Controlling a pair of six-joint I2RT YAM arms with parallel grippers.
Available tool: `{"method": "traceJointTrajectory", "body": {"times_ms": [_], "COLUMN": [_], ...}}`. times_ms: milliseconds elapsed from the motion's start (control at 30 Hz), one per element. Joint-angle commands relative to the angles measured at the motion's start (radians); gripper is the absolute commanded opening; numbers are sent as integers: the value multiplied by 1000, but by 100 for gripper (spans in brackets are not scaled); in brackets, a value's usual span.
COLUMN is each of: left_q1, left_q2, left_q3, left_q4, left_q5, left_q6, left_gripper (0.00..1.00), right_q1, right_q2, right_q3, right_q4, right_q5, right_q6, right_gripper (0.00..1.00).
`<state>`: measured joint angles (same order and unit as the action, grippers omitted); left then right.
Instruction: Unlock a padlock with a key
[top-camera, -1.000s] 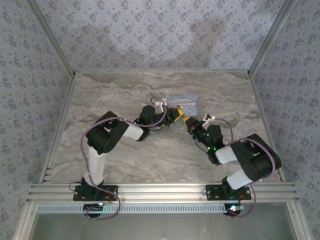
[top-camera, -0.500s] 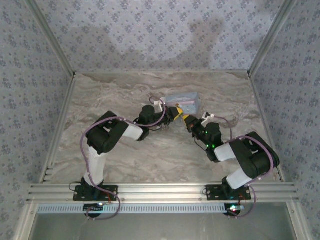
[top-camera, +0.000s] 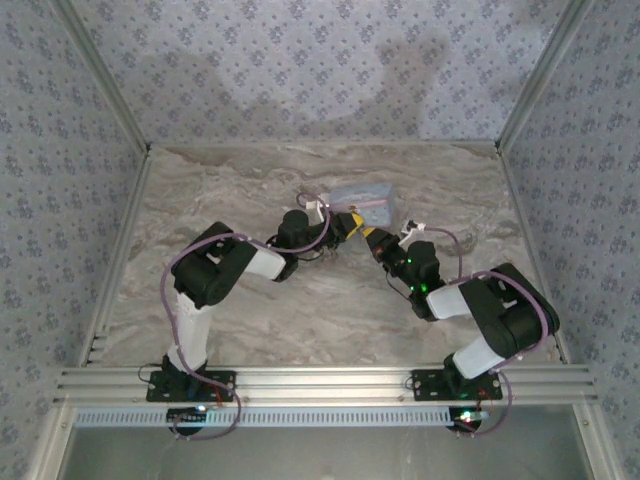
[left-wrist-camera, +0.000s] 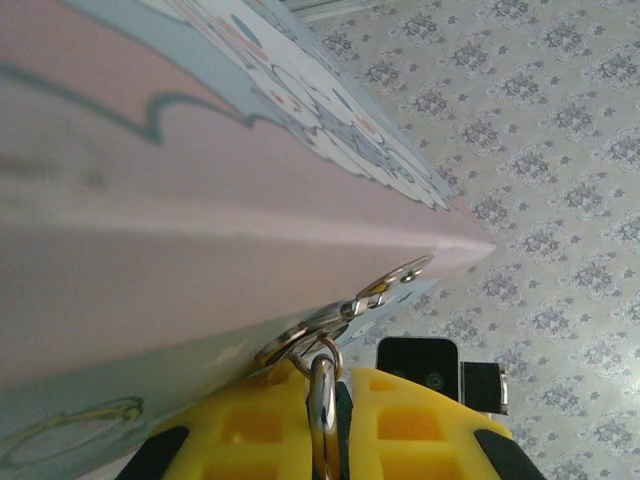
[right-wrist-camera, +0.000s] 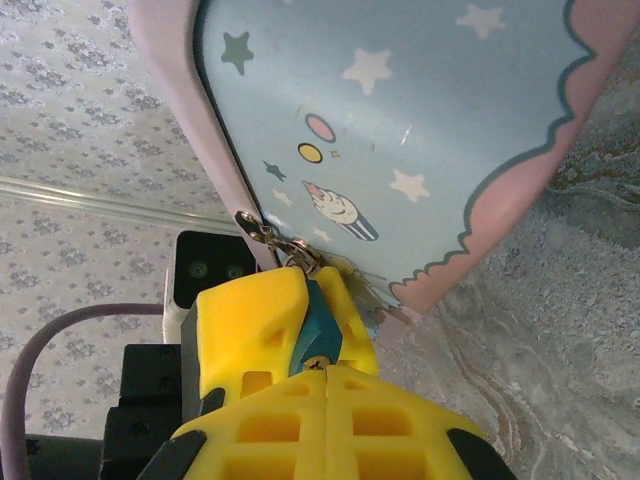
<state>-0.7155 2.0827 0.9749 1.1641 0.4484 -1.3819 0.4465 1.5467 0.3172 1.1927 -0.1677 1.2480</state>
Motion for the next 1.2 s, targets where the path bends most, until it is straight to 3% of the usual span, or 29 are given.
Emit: {"method": "traceJointTrajectory", "body": {"times_ms": [0,133,433,667,1000,1167], "left_q1": [-67,-68,-71,-71,-71,-67], "left_q2": [-9,-9,-15,-12,-15,-18], "left_q3": [6,6,10,15,10,7], "left_q4": [104,103,87,85,83,79], "left_q5": [190,191,202,200,203,198], "left_q6": [4,6,12,9,10,14], "left_gripper": [0,0,0,0,0,0], "right_q1": [0,-10,17,54,-8,1], "right_q2": [16,71,-44,-51,87,45], "right_q3": [53,58,125,133,109,116], "right_q4": [46,175,-78,-113,196,95], "right_q5": [12,7,-9,19,-19,-27], "right_q6": [-13,93,-104,-180,113,67], "right_gripper": [0,0,0,0,0,5]}}
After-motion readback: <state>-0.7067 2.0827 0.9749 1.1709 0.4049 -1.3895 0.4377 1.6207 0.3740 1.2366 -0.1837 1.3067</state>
